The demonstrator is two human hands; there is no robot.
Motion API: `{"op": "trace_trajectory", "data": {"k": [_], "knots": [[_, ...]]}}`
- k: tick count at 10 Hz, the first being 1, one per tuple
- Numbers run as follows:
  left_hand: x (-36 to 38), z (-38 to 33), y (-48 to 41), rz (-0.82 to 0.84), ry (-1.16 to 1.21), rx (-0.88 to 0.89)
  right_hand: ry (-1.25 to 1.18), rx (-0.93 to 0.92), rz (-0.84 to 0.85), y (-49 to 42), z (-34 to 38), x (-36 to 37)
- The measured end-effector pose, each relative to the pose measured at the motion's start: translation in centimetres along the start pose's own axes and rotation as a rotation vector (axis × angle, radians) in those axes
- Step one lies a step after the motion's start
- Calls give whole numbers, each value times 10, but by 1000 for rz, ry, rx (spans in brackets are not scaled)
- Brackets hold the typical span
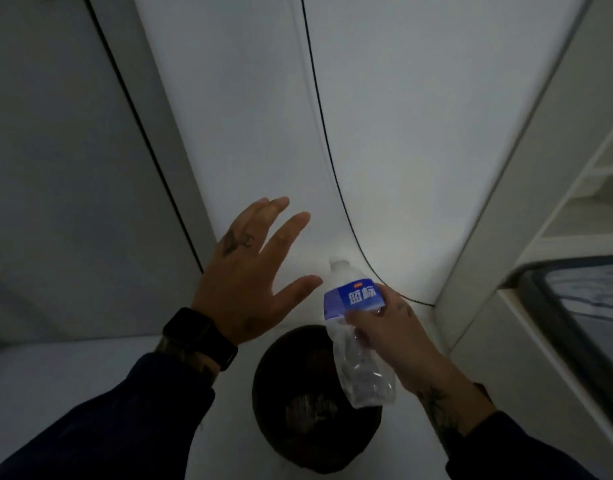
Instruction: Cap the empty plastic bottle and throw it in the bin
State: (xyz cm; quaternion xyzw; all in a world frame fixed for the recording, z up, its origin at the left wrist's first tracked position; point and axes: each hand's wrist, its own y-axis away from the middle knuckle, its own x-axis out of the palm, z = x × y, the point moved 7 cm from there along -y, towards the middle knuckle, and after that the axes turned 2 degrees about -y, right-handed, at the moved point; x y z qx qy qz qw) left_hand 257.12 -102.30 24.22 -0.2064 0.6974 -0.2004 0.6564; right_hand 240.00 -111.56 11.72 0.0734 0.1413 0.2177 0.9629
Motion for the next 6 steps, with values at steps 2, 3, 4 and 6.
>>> {"op": "trace_trajectory", "data": {"k": [2,3,4,6], "knots": [[100,6,55,16,-12,21,105,125,88,-32,-147,50],[116,12,66,49,-6,-8,166,194,119,-40,-182,64],[120,15,74,56,-16,-4,193,215,123,-43,-199,69],[113,26,76,99,-48,-46,174,41,94,-43,-170,67]]}}
